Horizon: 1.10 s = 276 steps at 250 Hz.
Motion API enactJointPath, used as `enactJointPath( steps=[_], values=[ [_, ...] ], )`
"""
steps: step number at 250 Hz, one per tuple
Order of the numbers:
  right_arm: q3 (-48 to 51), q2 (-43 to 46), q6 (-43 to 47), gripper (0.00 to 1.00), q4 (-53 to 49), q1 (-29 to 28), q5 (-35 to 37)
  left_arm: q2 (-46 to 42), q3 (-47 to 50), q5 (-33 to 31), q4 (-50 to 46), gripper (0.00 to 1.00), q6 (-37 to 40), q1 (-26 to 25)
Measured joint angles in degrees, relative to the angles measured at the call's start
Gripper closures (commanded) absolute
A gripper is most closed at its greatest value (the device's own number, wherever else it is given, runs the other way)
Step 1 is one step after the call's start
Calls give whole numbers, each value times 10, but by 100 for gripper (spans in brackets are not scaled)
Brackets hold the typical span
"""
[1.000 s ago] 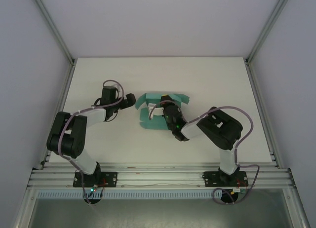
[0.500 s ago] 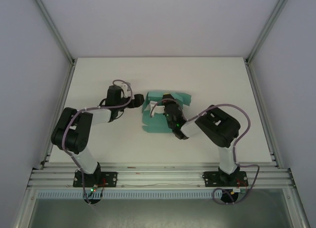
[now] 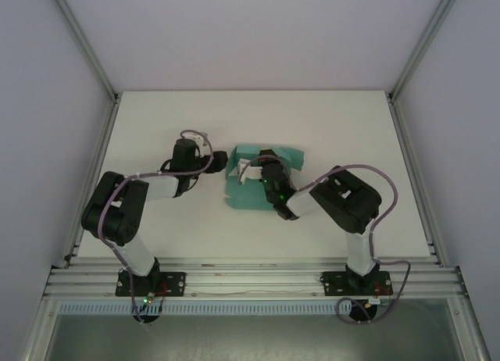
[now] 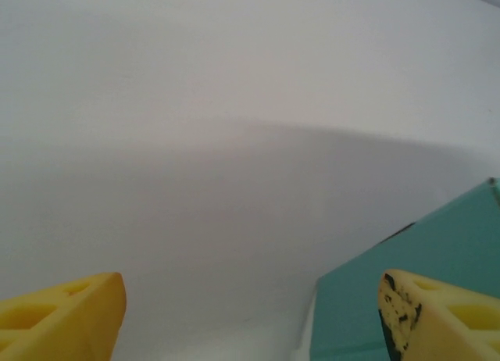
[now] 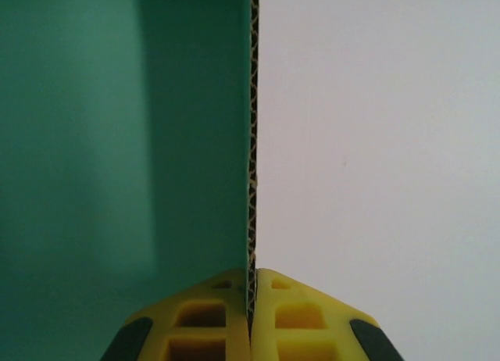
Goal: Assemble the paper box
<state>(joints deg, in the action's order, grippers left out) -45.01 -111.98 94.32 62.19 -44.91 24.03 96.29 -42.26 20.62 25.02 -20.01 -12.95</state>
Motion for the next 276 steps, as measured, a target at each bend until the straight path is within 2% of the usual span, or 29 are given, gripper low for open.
enactJointPath(
  steps=[33,78,117,151,220,276],
  values=[
    [-9,23,-35,100,-62,7,-10,-33,14,-3,-21,0,-10,24],
    [-39,74,-100,100,-198,25,-47,-35,26,9,-24,6,-9,29],
    [-56,83,-123,100,-254,28,-54,3,18,55,-29,10,-3,28],
    [-59,80,-127,100,-275,29,-54,11,18,103,-20,11,5,21],
    [-68,65,-136,100,-277,30,-43,38,-15,147,6,14,21,-23],
    [-66,65,-137,100,-272,31,-43,50,-24,143,1,21,47,-35]
  ],
)
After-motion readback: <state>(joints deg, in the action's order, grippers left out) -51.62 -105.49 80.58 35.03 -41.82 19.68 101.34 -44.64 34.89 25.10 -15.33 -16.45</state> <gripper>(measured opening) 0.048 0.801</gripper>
